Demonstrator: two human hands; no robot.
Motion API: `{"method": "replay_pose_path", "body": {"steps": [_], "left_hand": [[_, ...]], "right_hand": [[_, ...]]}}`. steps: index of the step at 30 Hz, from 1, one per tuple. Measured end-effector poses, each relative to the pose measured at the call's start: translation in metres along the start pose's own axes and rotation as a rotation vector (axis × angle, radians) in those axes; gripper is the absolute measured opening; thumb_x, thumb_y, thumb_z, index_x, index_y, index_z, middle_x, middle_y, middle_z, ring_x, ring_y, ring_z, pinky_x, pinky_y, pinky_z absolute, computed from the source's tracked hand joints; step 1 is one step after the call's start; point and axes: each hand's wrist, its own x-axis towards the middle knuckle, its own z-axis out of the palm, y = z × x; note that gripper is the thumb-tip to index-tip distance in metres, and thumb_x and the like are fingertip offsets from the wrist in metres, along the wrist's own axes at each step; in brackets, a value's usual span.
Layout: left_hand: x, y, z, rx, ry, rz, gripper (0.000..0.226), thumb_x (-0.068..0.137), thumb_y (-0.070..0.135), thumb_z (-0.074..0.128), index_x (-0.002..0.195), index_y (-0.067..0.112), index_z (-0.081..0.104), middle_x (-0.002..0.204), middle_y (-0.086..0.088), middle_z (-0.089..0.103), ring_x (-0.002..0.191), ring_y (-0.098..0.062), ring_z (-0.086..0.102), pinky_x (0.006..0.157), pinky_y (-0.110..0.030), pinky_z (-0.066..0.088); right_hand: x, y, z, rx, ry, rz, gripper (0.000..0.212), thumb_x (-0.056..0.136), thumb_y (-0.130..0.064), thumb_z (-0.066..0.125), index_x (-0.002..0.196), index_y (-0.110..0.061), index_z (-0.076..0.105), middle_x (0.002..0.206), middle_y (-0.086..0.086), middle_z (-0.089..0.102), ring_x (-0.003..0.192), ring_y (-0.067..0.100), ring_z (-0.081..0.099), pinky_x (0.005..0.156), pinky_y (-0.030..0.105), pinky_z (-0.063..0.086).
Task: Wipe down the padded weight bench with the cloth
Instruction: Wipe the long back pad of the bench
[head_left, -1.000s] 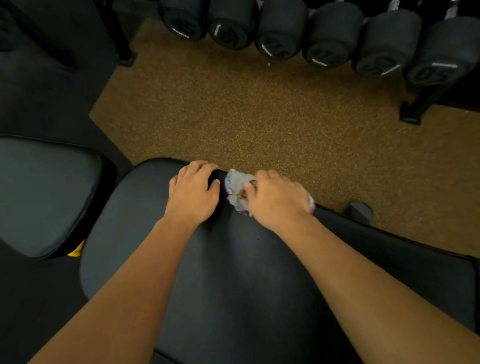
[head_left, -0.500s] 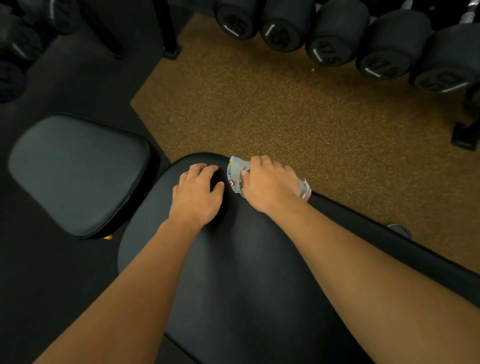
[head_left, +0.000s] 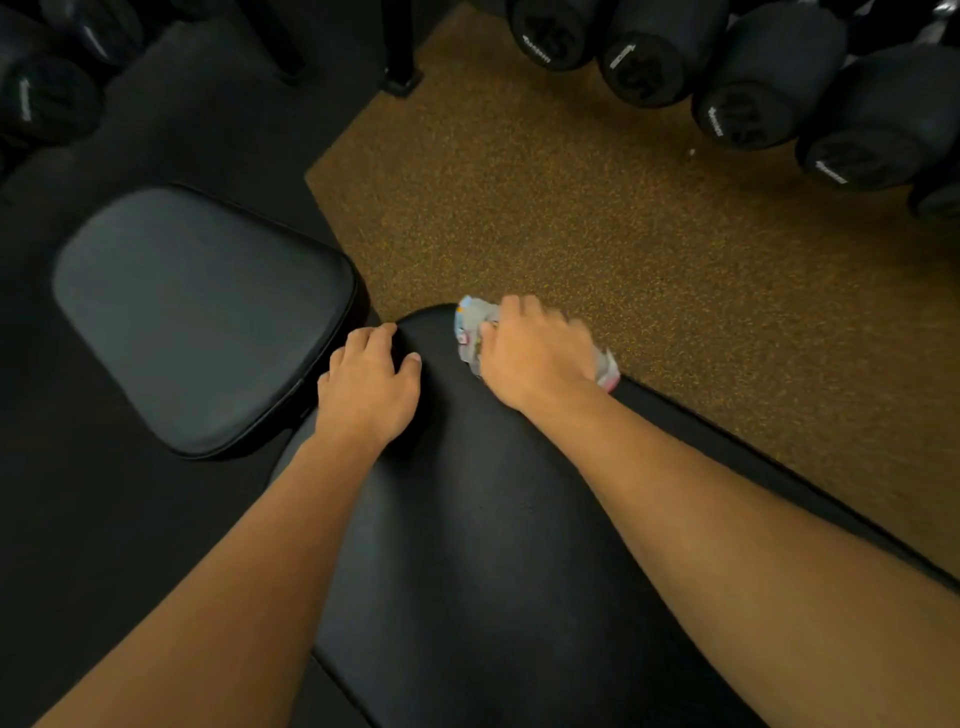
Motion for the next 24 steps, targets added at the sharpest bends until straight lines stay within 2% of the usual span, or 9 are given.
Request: {"method": "replay_pose_path", "body": {"steps": [3,5,8,10,13,16,19,22,24], "left_hand": [[0.001,-0.003,0.002,-0.031,0.049,0.002,0.046,0.096,0.034,0.044,0.14,0.023,0.042,0.148,-0.001,0.037,0.135,-0.028,0.032,0.108,-0.047,0.023],[0.003,-0.004,0.002,-0.063,0.075,-0.012,0.042,0.096,0.032,0.044,0.137,0.025,0.046,0.146,0.001,0.04,0.134,-0.026,0.033,0.108,-0.047,0.023],[0.005,-0.007,-0.002,-0.12,0.084,-0.024,0.037,0.096,0.032,0.045,0.132,0.028,0.05,0.143,0.003,0.042,0.132,-0.024,0.034,0.108,-0.047,0.021],[0.006,-0.009,-0.005,-0.148,0.079,-0.016,0.035,0.096,0.032,0.044,0.129,0.028,0.052,0.141,0.004,0.044,0.131,-0.023,0.035,0.108,-0.047,0.021],[0.011,-0.017,-0.006,-0.209,0.063,-0.012,0.033,0.096,0.031,0.044,0.126,0.028,0.056,0.138,0.005,0.048,0.13,-0.022,0.039,0.11,-0.047,0.023],[0.015,-0.026,-0.004,-0.369,0.086,-0.008,0.029,0.095,0.028,0.046,0.118,0.023,0.063,0.128,0.001,0.056,0.124,-0.022,0.047,0.109,-0.046,0.03],[0.012,-0.03,-0.004,-0.531,0.132,-0.036,0.026,0.095,0.02,0.046,0.111,0.015,0.065,0.117,-0.004,0.063,0.113,-0.019,0.054,0.101,-0.032,0.037],[0.005,-0.038,-0.006,-0.573,0.16,-0.076,0.023,0.094,0.022,0.047,0.108,0.017,0.064,0.113,-0.003,0.064,0.109,-0.018,0.057,0.099,-0.035,0.041],[0.001,-0.043,-0.006,-0.566,0.147,-0.09,0.023,0.094,0.024,0.048,0.11,0.017,0.063,0.115,-0.003,0.062,0.109,-0.018,0.056,0.1,-0.035,0.041]], "right_hand": [[0.016,-0.012,0.004,0.009,-0.009,-0.142,0.042,0.1,-0.038,0.032,0.13,-0.012,0.045,0.133,0.011,0.05,0.119,0.032,0.05,0.089,0.044,0.037],[0.019,0.0,0.002,0.059,-0.042,-0.164,0.045,0.099,-0.042,0.031,0.132,-0.015,0.045,0.133,0.009,0.05,0.117,0.031,0.051,0.086,0.042,0.039],[0.019,0.02,-0.003,0.111,-0.095,0.002,0.048,0.098,-0.046,0.028,0.125,-0.014,0.05,0.127,0.011,0.055,0.113,0.033,0.054,0.078,0.04,0.034],[0.017,0.018,-0.006,0.092,-0.135,0.116,0.049,0.099,-0.044,0.025,0.124,-0.011,0.051,0.127,0.015,0.056,0.114,0.035,0.053,0.083,0.041,0.036],[0.022,-0.005,-0.001,0.068,-0.079,0.137,0.047,0.1,-0.038,0.025,0.126,-0.01,0.05,0.129,0.015,0.055,0.117,0.034,0.052,0.09,0.042,0.037],[0.036,-0.039,0.012,-0.051,0.004,-0.004,0.044,0.099,-0.037,0.027,0.127,-0.013,0.05,0.131,0.012,0.053,0.118,0.032,0.051,0.091,0.044,0.035],[0.038,-0.069,0.025,-0.153,0.026,-0.267,0.043,0.095,-0.04,0.032,0.125,-0.018,0.053,0.133,0.007,0.052,0.123,0.03,0.046,0.095,0.046,0.03],[0.042,-0.07,0.026,-0.119,0.021,-0.522,0.04,0.096,-0.045,0.034,0.123,-0.023,0.054,0.131,0.003,0.054,0.121,0.027,0.047,0.095,0.046,0.032],[0.057,-0.054,0.02,-0.032,-0.081,-0.466,0.046,0.095,-0.05,0.033,0.127,-0.024,0.054,0.13,0.004,0.055,0.119,0.026,0.05,0.092,0.045,0.037]]}}
